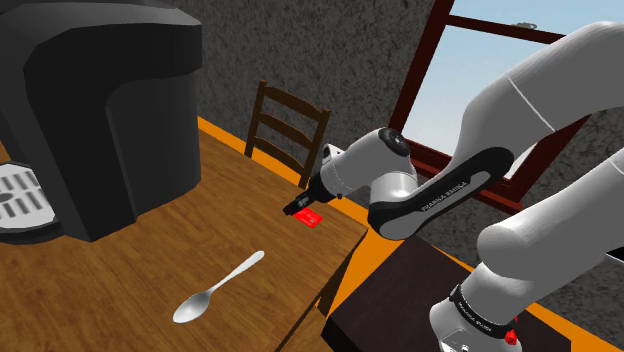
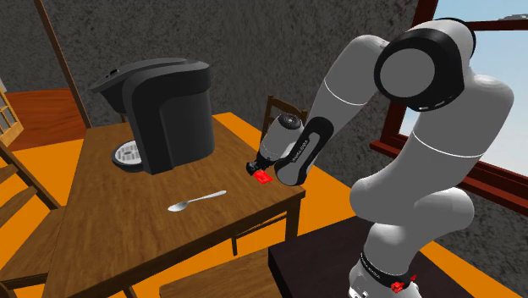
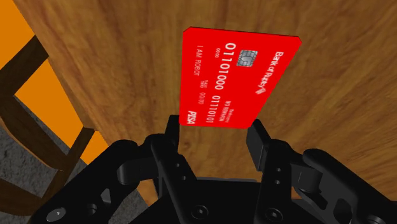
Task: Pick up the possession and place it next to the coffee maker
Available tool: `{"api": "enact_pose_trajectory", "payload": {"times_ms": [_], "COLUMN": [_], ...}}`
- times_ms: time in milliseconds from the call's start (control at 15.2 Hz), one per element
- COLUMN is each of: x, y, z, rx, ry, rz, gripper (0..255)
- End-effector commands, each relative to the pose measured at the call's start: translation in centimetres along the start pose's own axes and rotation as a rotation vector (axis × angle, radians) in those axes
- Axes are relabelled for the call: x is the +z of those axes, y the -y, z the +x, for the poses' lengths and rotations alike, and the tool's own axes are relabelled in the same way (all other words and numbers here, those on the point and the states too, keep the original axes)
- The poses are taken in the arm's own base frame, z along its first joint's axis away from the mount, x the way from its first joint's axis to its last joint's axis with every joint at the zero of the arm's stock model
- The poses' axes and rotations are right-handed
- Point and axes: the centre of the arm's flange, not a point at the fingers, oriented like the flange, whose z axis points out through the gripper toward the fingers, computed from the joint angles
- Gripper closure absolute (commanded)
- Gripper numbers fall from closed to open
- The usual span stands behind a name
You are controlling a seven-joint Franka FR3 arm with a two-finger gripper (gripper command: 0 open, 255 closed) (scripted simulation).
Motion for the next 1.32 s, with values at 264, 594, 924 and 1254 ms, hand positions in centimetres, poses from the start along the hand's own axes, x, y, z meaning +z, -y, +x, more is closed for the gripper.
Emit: {"api": "enact_pose_trajectory", "payload": {"times_ms": [264,594,924,1254], "x": [-0.6,-2.8,-5.0,-7.2], "y": [-0.2,-0.2,-0.2,-0.2], "z": [0.1,1.6,3.1,4.6], "rx": [0.004,0.004,0.004,0.004], "ry": [0.017,0.017,0.017,0.017], "rz": [-0.006,-0.006,-0.006,-0.006], "gripper": [255,255,255,255]}}
